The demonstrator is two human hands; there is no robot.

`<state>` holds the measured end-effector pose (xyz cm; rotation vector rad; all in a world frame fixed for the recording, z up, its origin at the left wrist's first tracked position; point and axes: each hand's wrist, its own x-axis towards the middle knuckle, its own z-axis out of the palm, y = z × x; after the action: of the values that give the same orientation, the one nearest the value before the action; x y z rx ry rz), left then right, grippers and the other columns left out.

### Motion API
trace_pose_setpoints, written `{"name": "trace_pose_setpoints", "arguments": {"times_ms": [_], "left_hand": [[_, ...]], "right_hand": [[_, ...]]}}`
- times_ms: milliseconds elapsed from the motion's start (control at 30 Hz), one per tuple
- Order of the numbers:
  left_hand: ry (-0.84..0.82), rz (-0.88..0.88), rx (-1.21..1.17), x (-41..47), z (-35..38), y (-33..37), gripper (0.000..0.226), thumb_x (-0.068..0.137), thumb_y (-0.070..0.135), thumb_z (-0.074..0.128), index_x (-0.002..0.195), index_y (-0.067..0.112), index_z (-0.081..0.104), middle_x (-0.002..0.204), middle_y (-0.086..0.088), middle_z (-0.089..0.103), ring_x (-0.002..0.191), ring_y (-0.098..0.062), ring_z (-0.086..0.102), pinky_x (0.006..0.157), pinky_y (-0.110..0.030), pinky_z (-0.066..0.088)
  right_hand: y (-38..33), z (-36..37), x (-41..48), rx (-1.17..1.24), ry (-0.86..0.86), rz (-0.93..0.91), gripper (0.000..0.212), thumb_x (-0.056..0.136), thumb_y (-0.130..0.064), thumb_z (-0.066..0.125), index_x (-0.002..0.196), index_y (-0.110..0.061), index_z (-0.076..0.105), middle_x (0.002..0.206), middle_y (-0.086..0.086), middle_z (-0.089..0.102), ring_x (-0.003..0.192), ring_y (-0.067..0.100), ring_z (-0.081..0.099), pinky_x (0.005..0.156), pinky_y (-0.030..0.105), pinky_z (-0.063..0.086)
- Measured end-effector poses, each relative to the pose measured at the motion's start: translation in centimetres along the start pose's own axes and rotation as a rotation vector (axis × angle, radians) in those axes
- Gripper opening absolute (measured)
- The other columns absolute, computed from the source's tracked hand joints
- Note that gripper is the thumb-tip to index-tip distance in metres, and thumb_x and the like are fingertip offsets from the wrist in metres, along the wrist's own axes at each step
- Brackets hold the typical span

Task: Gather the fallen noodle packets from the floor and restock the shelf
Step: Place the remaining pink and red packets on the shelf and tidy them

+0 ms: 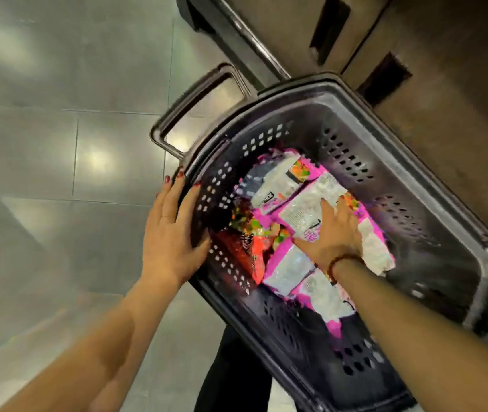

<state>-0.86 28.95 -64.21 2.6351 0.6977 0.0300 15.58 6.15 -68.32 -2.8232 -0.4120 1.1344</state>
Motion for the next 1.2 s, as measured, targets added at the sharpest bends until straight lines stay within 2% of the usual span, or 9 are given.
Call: {"name": "trace_pose_setpoints", "arguments": {"times_ms": [267,467,533,667,733,800,867,1033,1200], "left_hand": [[0.087,-0.023,-0.039,0.0,0.3,0.1,0.077,0.071,0.018,0.076,0.142,0.011,0.045,0.154,-0.011,0.034,0.145,-0.028,0.021,0.118,-0.015,0.006],[0.07,-0.056,-0.016,-0.1,0.0,0.6,0.082,0.069,0.016,0.081,0.142,0.012,0.044,0.155,-0.009,0.033,0.145,-0.027,0.02,0.117,-0.02,0.01],[0.047,-0.073,-0.005,0.0,-0.2,0.8,0.084,0.068,0.017,0.082,0.143,0.013,0.043,0.156,-0.008,0.032,0.145,-0.026,0.02,0.117,-0.029,0.016],[-0.016,-0.085,0.031,0.1,-0.4,1.1,0.086,0.068,0.018,0.083,0.143,0.012,0.041,0.156,-0.01,0.031,0.145,-0.03,0.021,0.116,-0.039,0.022],[-0.027,-0.097,0.043,0.1,-0.5,1.4,0.083,0.072,0.025,0.082,0.143,0.009,0.041,0.156,-0.013,0.031,0.146,-0.032,0.02,0.119,-0.038,0.015],[0.014,-0.023,0.016,0.4,-0.7,2.3,0.076,0.079,0.038,0.072,0.141,0.006,0.043,0.154,-0.016,0.032,0.147,-0.031,0.017,0.122,-0.032,0.004],[0.002,0.11,-0.094,1.0,-0.6,4.1,0.074,0.081,0.048,0.063,0.139,0.006,0.046,0.153,-0.014,0.036,0.147,-0.028,0.018,0.122,-0.031,0.006],[-0.591,-0.048,-0.722,3.7,-0.3,8.8,0.091,0.06,0.061,0.076,0.141,0.04,0.04,0.155,0.009,0.033,0.145,-0.002,0.022,0.12,-0.027,0.017],[-0.975,-0.202,-0.878,6.2,0.9,9.5,0.067,0.069,0.015,0.087,0.129,0.017,0.058,0.121,0.002,0.069,0.111,-0.011,0.065,0.101,-0.031,0.049]], "right_hand": [[-0.1,3.8,4.1,-0.09,0.107,0.004,0.114,0.07,-0.048,0.079,0.152,-0.027,0.003,0.159,0.01,-0.008,0.146,0.034,-0.006,0.112,0.049,0.027],[2.3,0.0,3.9,0.375,0.182,-0.067,0.066,0.075,-0.01,0.071,0.135,-0.027,0.05,0.141,0.006,0.042,0.128,0.026,0.038,0.104,0.035,0.033],[3.0,-2.0,3.0,0.632,0.164,-0.056,0.054,0.075,0.001,0.069,0.124,-0.021,0.06,0.122,0.006,0.058,0.104,0.02,0.055,0.085,0.025,0.047],[3.7,-6.0,0.7,1.146,-0.058,0.105,0.035,0.079,0.011,0.061,0.103,-0.014,0.066,0.085,0.005,0.068,0.065,0.015,0.066,0.055,0.022,0.056],[4.6,-7.2,-0.1,1.37,-0.247,0.199,0.032,0.072,0.001,0.07,0.103,-0.005,0.063,0.088,0.014,0.066,0.064,0.019,0.067,0.06,0.028,0.056],[5.7,-8.0,-0.7,1.432,-0.402,0.238,0.06,0.054,-0.013,0.081,0.109,0.002,0.061,0.092,0.018,0.062,0.071,0.023,0.061,0.068,0.032,0.053],[6.2,-8.8,-1.4,1.441,-0.532,0.227,0.043,0.059,-0.016,0.078,0.099,-0.007,0.065,0.089,0.014,0.065,0.073,0.02,0.061,0.068,0.029,0.054],[5.1,-9.5,-2.1,1.36,-0.639,0.275,0.015,0.073,-0.014,0.06,0.088,-0.011,0.058,0.068,0.006,0.07,0.056,0.014,0.067,0.056,0.025,0.056],[2.9,-8.5,-1.8,1.43,-0.717,0.366,0.027,0.068,-0.02,0.063,0.093,-0.011,0.058,0.072,0.008,0.07,0.06,0.02,0.069,0.054,0.033,0.058]]}}
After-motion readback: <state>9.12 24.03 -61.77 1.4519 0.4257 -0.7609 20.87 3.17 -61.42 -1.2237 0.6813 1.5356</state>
